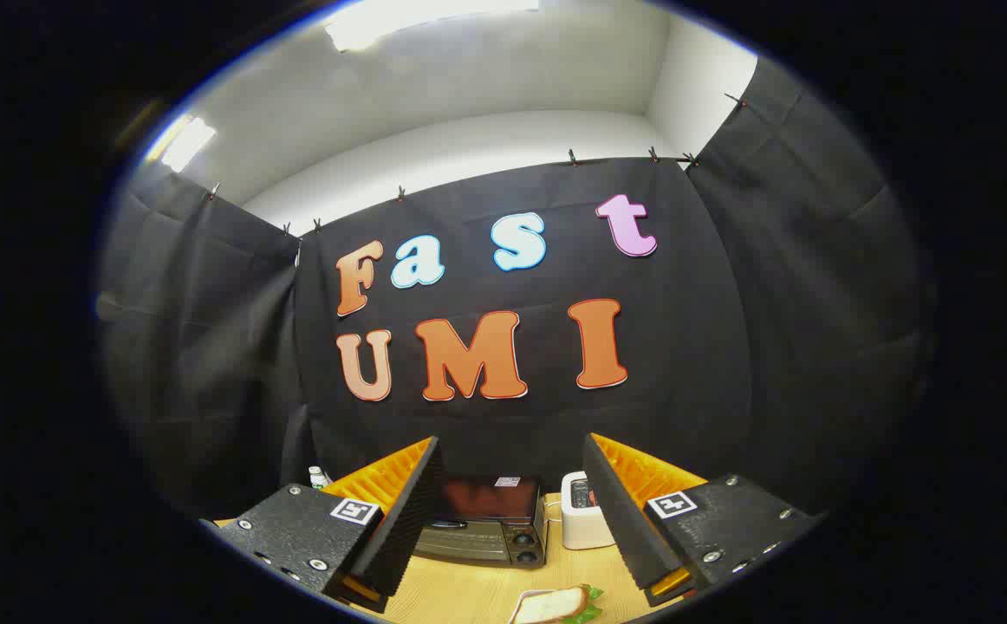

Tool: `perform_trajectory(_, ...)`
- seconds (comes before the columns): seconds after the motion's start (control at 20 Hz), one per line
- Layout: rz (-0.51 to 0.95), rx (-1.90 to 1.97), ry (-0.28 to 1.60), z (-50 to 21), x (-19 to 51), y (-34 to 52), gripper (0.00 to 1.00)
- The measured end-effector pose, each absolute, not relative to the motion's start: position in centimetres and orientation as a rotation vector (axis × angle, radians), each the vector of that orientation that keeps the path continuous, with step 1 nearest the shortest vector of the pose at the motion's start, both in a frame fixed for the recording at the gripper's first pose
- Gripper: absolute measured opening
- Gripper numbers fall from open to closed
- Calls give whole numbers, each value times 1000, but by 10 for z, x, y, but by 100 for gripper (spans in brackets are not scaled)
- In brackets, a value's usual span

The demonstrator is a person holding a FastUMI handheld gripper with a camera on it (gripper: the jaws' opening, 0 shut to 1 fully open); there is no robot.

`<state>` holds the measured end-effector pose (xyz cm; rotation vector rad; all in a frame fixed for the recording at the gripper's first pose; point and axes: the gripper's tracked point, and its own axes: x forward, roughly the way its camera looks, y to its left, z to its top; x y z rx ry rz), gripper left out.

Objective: Open the toaster oven, put the food inside, and close the toaster oven door.

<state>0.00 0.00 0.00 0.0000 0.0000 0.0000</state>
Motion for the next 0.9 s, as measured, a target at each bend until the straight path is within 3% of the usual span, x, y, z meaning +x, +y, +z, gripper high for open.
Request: perform_trajectory(0.9,-8,38,-19,3,16,5,97)
